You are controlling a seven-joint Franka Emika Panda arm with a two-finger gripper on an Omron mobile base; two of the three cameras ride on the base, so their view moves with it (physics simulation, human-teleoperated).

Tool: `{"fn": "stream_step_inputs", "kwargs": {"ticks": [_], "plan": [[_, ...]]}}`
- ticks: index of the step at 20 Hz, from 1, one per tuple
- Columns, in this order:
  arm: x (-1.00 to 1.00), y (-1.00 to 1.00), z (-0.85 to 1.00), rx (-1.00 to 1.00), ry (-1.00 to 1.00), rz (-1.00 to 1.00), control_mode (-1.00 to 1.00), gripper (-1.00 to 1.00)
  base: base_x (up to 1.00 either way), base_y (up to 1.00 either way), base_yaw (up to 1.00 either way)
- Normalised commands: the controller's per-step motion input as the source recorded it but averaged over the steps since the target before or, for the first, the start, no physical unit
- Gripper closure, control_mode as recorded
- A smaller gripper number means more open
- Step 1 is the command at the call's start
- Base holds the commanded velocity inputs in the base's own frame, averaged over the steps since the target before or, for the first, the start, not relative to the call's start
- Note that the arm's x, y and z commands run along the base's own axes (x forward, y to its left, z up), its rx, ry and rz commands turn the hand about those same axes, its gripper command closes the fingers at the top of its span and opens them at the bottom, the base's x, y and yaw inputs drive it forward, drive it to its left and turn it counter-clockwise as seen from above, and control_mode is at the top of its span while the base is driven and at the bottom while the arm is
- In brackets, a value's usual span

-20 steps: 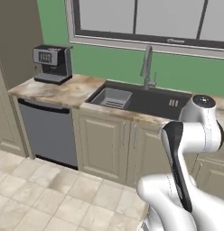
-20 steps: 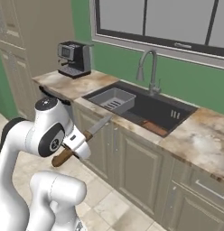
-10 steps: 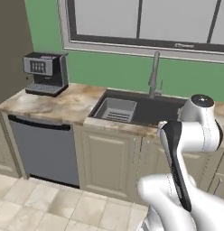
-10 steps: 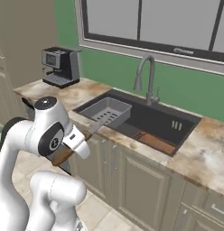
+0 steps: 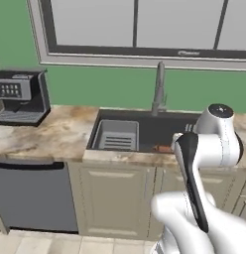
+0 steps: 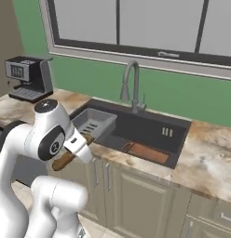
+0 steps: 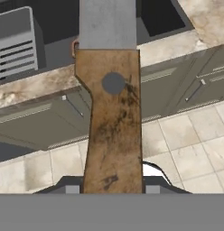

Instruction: Move the cutting board and knife to the sink. Then move spray from the cabinet to the counter.

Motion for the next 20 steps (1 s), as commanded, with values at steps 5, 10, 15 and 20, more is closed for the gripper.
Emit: {"fn": "stream_step_inputs", "kwargs": {"ticks": [5, 10, 15, 20], "plan": [[0.0, 0.0, 0.0, 0.0, 0.0, 0.0, 1.0, 1.0, 0.71, 0.09, -0.22], [0.0, 0.0, 0.0, 0.0, 0.0, 0.0, 1.0, 1.0, 0.51, 0.01, -0.32], [0.0, 0.0, 0.0, 0.0, 0.0, 0.0, 1.0, 1.0, 0.46, 0.04, -0.3], [0.0, 0.0, 0.0, 0.0, 0.0, 0.0, 1.0, 1.0, 0.28, 0.04, -0.13]]}}
